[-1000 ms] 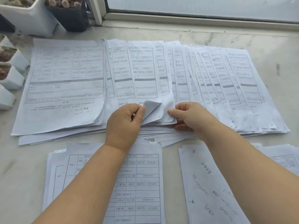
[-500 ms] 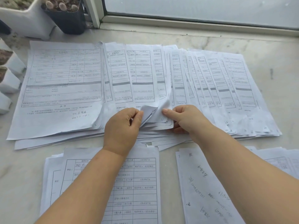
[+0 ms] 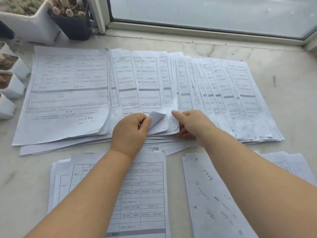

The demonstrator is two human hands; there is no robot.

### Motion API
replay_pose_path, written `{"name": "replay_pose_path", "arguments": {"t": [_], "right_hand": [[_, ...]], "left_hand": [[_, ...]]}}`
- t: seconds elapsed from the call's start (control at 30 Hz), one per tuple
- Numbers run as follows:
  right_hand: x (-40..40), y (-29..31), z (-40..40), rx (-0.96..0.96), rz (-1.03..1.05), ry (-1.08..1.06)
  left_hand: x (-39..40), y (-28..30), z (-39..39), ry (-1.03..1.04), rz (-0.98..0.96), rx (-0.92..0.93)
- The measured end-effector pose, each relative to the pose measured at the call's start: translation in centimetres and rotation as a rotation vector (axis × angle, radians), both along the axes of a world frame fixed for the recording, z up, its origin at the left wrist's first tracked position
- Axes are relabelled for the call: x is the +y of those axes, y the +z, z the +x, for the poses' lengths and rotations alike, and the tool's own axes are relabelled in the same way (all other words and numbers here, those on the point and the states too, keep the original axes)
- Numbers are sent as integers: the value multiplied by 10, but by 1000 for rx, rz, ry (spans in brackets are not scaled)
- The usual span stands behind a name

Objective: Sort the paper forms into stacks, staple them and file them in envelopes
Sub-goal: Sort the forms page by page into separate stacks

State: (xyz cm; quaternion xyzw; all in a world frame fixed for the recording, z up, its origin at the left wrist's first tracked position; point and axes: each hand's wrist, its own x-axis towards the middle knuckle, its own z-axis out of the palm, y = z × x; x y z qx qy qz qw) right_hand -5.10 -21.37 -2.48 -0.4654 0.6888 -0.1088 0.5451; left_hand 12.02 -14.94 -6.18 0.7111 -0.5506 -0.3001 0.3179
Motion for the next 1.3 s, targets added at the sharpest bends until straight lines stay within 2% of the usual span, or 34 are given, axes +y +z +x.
{"name": "replay_pose_path", "arguments": {"t": [0.1, 0.2, 0.3, 0.43, 0.63, 0.73, 0.83, 1.03, 1.17, 1.3], "right_hand": [[16, 20, -13, 30, -72, -38], [60, 33, -36, 117, -244, -35], [128, 32, -52, 60, -117, 27], [223, 21, -61, -7, 66, 137], [308, 15, -68, 35, 36, 171], [325, 15, -64, -33, 94, 162], [331, 13, -61, -126, 145, 126], [336, 9, -62, -294, 89, 108], [337, 3, -60, -317, 52, 104], [338, -1, -60, -306, 24, 112]], "left_hand": [[3, 16, 1, -73, 99, 59], [35, 30, 4, -72, -24, 74], [100, 38, 2, -53, -183, -5], [212, 34, -13, -154, -161, -38], [323, 17, -30, -277, -127, -119], [342, 10, -36, -331, -54, -178], [344, 10, -38, -269, -41, -153], [344, 5, -36, -241, -99, -138], [344, 2, -33, -256, -96, -126], [344, 4, -31, -195, -70, -15]]}}
